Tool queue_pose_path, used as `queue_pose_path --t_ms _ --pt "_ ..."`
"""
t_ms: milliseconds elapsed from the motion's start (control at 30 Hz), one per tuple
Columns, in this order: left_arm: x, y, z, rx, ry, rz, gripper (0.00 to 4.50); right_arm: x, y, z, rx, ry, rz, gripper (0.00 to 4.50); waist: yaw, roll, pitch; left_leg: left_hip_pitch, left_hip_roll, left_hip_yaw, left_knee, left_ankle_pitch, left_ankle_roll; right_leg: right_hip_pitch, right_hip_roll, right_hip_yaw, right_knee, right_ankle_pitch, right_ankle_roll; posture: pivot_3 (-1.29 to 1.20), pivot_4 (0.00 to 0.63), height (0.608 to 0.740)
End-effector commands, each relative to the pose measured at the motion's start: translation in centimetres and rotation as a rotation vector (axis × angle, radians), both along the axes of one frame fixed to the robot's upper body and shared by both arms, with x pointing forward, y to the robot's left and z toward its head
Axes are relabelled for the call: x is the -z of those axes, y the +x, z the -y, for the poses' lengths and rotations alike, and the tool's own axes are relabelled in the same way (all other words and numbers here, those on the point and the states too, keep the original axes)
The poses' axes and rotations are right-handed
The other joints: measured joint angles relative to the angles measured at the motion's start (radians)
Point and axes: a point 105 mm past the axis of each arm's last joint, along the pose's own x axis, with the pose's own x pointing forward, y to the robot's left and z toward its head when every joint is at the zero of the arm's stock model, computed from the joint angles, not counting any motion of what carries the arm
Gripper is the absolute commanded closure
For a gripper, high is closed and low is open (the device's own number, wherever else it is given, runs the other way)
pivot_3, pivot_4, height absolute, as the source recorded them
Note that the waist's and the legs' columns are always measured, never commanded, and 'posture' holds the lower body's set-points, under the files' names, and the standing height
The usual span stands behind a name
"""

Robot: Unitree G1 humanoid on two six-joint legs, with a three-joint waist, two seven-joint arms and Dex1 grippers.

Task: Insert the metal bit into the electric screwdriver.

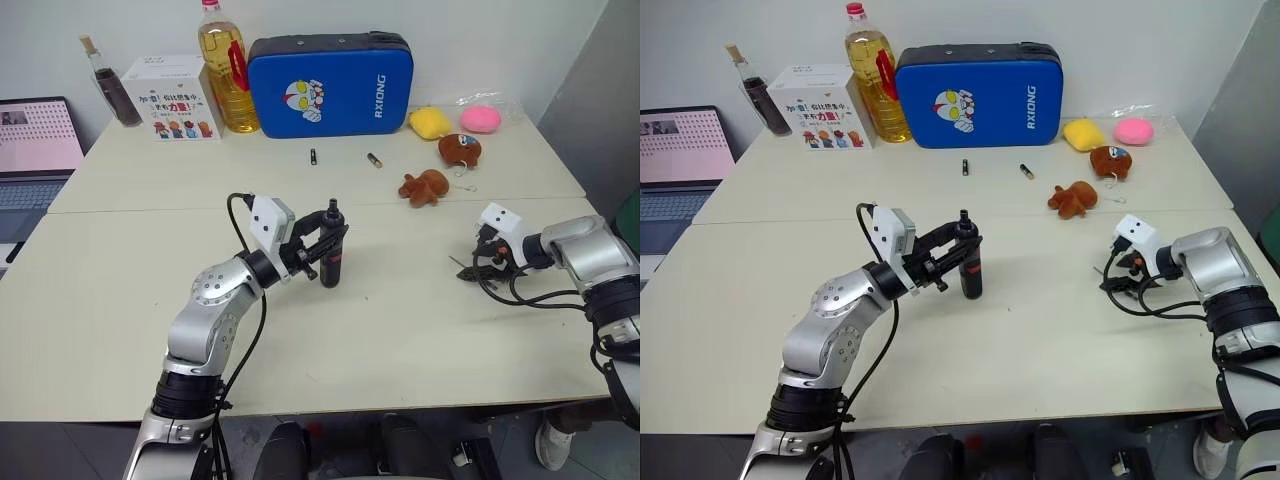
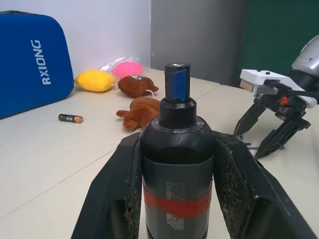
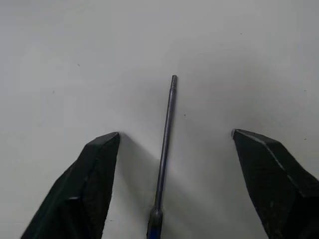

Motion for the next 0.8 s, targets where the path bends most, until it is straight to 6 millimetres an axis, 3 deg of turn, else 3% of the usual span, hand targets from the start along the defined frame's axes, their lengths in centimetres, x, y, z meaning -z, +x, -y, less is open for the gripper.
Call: queue_pose_path --t_ms 33,233,400,567,633,700,800 --pt "-0.8 -0.2 -0.5 -0.023 0.000 0.035 2.86 1.7 -1.3 -0.4 -0.054 -0.008 -0.092 1.88 0.000 0.000 0.000 0.000 0.000 0.000 0.000 0.000 0.000 0.000 0.000 0.000 0.000 0.000 0.000 0.00 0.150 0.740" --pt "-0.9 -0.2 -0.3 -0.022 -0.001 0.042 2.86 2.0 -1.6 -0.1 -0.059 -0.021 -0.098 3.22 0.000 0.000 0.000 0.000 0.000 0.000 0.000 0.000 0.000 0.000 0.000 0.000 0.000 0.000 0.000 0.00 0.150 0.740" --pt "-0.9 -0.1 -0.3 -0.020 -0.001 0.041 2.86 1.1 -0.7 -0.4 -0.046 0.010 -0.059 4.38 -0.001 0.000 0.000 0.000 0.000 0.000 0.000 0.000 0.000 0.000 0.000 0.000 0.000 0.000 0.000 0.00 0.150 0.740" --pt "-0.9 0.0 -0.4 -0.012 0.009 0.040 2.86 -0.1 -0.5 -1.1 -0.046 0.103 -0.031 4.44 -0.002 0.000 0.000 0.001 0.000 0.000 0.000 0.000 0.000 0.000 0.000 0.000 0.000 0.000 0.000 0.00 0.150 0.740" --pt "-0.9 0.1 -0.5 -0.012 0.017 0.042 2.86 -1.5 -0.4 -2.2 -0.079 0.166 0.028 4.44 -0.002 0.000 0.000 0.001 0.000 0.000 0.000 0.000 0.000 0.000 0.000 0.000 0.000 0.000 0.000 0.00 0.150 0.740" --pt "-1.0 0.3 -0.7 -0.015 0.019 0.044 2.86 -4.1 0.2 -3.9 -0.095 0.275 0.129 4.44 -0.004 0.000 0.000 0.000 0.000 0.000 0.000 0.000 0.000 0.000 0.000 0.000 0.000 0.000 0.000 0.00 0.150 0.740" --pt "-1.4 0.6 -1.0 -0.025 0.012 0.049 2.86 -10.9 1.3 -7.2 -0.052 0.546 0.372 4.44 -0.007 0.000 0.000 0.000 0.001 0.001 0.000 0.000 0.000 -0.001 0.000 0.001 0.001 0.000 0.000 0.00 0.150 0.740"
